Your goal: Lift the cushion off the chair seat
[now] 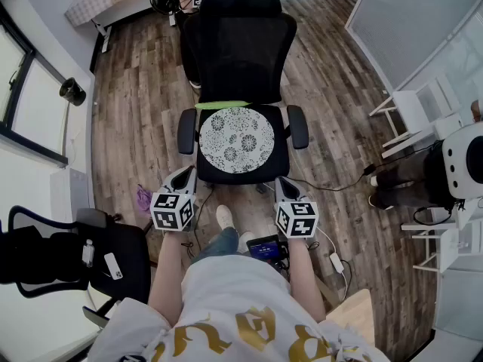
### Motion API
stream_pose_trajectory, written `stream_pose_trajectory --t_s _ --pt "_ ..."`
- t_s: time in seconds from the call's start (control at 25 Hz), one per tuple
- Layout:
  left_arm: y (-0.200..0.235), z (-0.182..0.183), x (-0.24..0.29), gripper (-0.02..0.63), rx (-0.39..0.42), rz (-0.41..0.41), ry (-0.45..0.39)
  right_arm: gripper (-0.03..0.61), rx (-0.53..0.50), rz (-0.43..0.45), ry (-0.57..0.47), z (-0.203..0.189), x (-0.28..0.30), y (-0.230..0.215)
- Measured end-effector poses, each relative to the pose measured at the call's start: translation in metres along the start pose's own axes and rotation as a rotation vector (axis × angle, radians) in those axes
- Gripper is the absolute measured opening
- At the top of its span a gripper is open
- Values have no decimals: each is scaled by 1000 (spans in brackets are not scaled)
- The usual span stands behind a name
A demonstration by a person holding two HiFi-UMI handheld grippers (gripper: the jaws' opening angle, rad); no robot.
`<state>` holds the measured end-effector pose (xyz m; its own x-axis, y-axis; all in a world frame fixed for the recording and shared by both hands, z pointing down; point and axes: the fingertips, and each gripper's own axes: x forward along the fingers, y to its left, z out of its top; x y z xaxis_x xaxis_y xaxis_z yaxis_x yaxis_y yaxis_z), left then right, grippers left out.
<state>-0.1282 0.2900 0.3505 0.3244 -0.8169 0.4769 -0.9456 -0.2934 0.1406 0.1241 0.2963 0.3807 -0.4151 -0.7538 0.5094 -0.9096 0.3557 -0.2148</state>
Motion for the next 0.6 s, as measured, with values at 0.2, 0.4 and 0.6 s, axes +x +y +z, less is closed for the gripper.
stream_pose_trajectory --t_s 0.2,0.4,0.6 --pt "2 -2 2 9 53 33 28 11 27 26 -3 3 1 1" --pt "1 4 0 9 43 25 19 11 32 37 0 5 1 -1" --pt "-3 7 1 9 -27 -35 20 11 156 137 -18 9 6 8"
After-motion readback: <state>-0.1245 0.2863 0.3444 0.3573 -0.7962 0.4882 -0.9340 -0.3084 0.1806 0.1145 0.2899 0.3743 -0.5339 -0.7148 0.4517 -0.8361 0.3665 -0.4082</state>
